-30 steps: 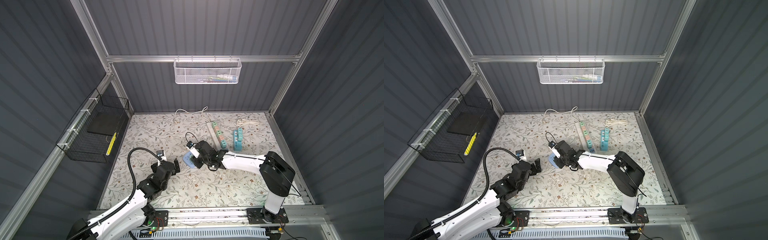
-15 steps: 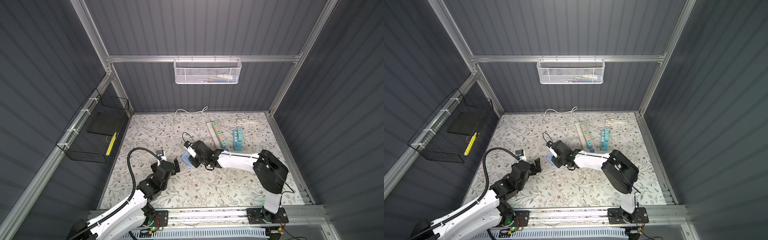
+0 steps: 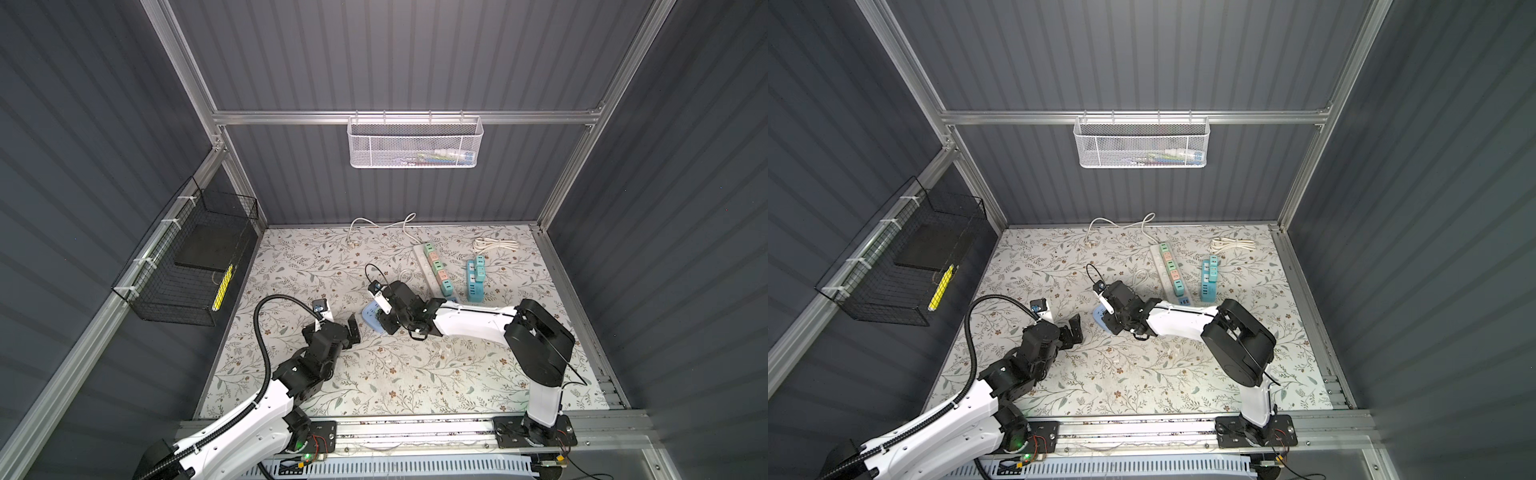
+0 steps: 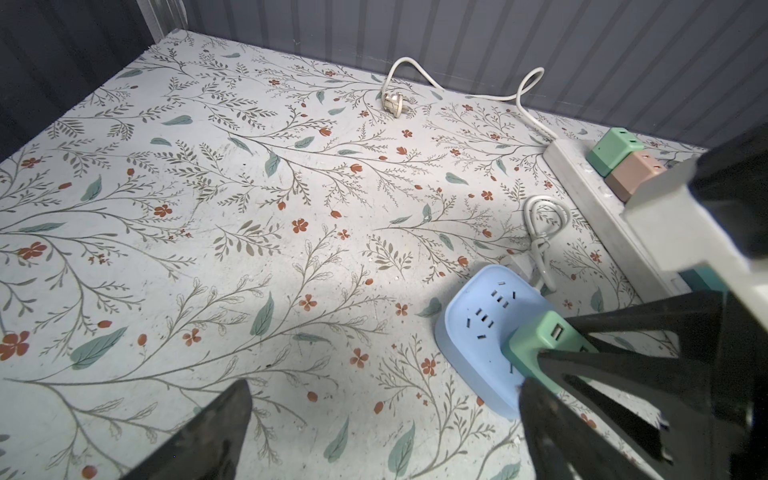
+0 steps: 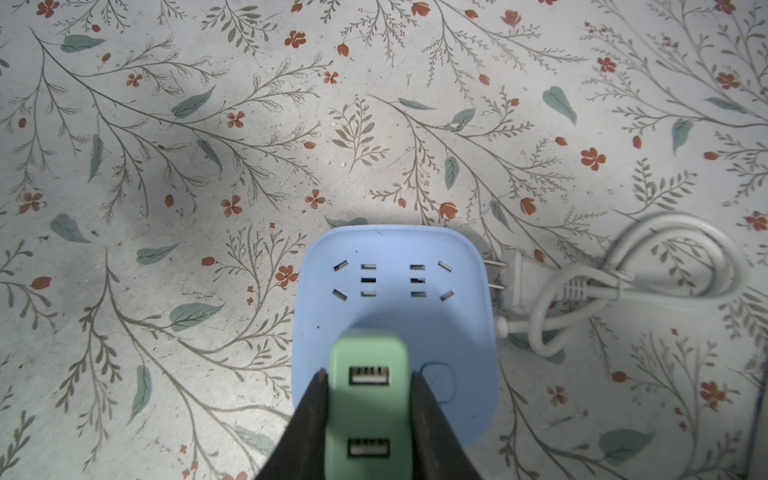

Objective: Insert the plug
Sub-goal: 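Lower the green charger into the blue cube socket with the right gripper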

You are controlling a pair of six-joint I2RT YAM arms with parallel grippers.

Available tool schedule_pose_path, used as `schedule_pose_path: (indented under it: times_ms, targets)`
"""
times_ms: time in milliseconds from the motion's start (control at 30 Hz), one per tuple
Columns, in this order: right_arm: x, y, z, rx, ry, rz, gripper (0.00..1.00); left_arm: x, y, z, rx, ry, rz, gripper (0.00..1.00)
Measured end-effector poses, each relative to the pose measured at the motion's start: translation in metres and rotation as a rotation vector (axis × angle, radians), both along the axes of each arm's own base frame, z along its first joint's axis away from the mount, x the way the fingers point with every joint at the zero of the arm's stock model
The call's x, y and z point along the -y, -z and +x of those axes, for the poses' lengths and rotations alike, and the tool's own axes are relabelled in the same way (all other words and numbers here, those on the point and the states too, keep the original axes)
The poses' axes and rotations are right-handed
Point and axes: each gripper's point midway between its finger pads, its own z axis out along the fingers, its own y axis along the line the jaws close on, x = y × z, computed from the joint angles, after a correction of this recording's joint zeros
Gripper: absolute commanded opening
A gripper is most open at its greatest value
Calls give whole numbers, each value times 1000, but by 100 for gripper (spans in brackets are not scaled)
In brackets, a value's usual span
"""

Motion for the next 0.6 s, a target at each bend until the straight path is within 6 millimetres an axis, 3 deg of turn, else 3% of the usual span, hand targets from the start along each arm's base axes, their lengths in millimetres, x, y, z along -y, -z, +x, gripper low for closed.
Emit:
schedule_pose_path:
  times_ms: [133, 400, 500, 600]
  targets:
    - [2, -2, -1, -22, -2, -22, 30, 1, -1, 1, -1, 5, 2, 100]
    - [14, 5, -8, -85, -4, -87, 52, 3, -8, 3, 7, 7, -1, 100]
    - [17, 5, -10, -100, -3, -97, 53, 3, -10, 3, 10, 8, -1, 100]
    - [19, -7, -8, -101, 0, -67, 53, 4, -11, 4, 11, 11, -3, 100]
